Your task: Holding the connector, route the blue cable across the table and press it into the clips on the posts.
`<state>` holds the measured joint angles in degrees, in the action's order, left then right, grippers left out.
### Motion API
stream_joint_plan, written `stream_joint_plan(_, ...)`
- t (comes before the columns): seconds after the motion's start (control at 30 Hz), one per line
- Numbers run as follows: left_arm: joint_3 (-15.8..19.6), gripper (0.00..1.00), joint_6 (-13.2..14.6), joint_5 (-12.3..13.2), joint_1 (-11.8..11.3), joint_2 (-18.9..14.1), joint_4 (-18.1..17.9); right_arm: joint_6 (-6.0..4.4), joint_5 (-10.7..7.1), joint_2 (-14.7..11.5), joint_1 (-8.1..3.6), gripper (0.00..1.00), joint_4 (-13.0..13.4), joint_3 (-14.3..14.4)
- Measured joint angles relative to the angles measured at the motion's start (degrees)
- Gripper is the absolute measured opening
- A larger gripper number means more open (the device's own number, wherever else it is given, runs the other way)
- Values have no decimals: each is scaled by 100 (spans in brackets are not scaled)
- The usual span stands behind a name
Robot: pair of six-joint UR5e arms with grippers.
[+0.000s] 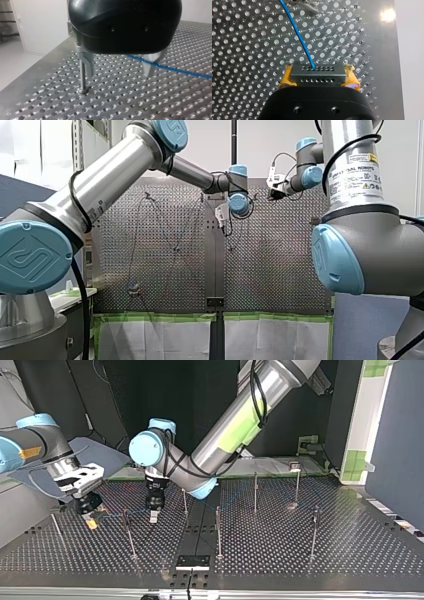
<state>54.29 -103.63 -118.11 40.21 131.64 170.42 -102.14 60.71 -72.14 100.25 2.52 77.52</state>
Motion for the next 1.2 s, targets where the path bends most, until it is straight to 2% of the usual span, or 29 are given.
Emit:
stream_joint_plan(0.3, 56, 98, -173, -384, 255, -19, 408, 0, 0, 0, 0, 0, 0, 0)
stream_joint_plan(0.53, 346, 98, -290, -685, 369, -262, 700, 0, 0, 0, 0, 0, 0, 0)
stream_joint_plan(0.7, 576, 98, -325, -730, 367, -490, 563, 0, 0, 0, 0, 0, 0, 0)
stream_joint_plan(1.2, 1327, 98, -329, -761, 354, -1242, -177, 0, 0, 0, 0, 0, 0, 0)
